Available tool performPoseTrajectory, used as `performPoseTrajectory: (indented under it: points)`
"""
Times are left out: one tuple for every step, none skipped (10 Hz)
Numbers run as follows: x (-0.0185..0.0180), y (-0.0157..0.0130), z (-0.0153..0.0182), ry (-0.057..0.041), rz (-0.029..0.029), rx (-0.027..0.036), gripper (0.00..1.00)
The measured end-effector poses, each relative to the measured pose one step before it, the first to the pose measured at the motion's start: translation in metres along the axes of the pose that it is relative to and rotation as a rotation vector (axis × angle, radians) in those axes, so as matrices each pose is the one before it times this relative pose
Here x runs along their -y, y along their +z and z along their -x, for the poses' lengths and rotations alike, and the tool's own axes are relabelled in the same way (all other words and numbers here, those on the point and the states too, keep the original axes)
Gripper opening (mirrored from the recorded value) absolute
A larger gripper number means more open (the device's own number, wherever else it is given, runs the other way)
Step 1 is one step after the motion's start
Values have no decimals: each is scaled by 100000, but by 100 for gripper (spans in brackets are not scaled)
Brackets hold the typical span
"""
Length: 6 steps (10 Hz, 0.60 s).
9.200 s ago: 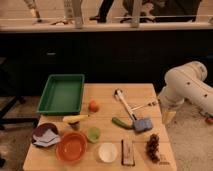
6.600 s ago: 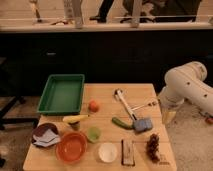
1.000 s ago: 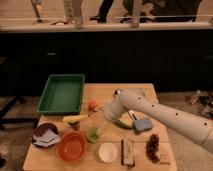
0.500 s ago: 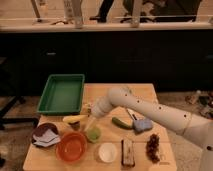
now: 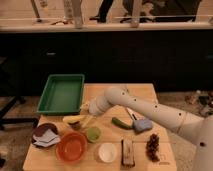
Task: Place banana in paper cup
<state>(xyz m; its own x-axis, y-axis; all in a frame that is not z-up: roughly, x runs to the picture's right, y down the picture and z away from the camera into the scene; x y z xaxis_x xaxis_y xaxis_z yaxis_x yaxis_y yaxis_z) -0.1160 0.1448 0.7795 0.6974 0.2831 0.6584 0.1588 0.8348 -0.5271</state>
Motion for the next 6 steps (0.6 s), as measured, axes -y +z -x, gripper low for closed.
performPoseTrajectory:
  points:
    - [-21, -53, -242, 313, -233, 423, 41]
    - [-50, -69, -152, 142, -122, 336, 32]
    - [-24, -64, -54, -43, -118, 254, 24]
    - [-67, -84, -28, -158, -104, 402, 12]
    - [-135, -18, 20, -305, 117, 157, 3]
    - [-129, 3, 61, -329, 134, 118, 0]
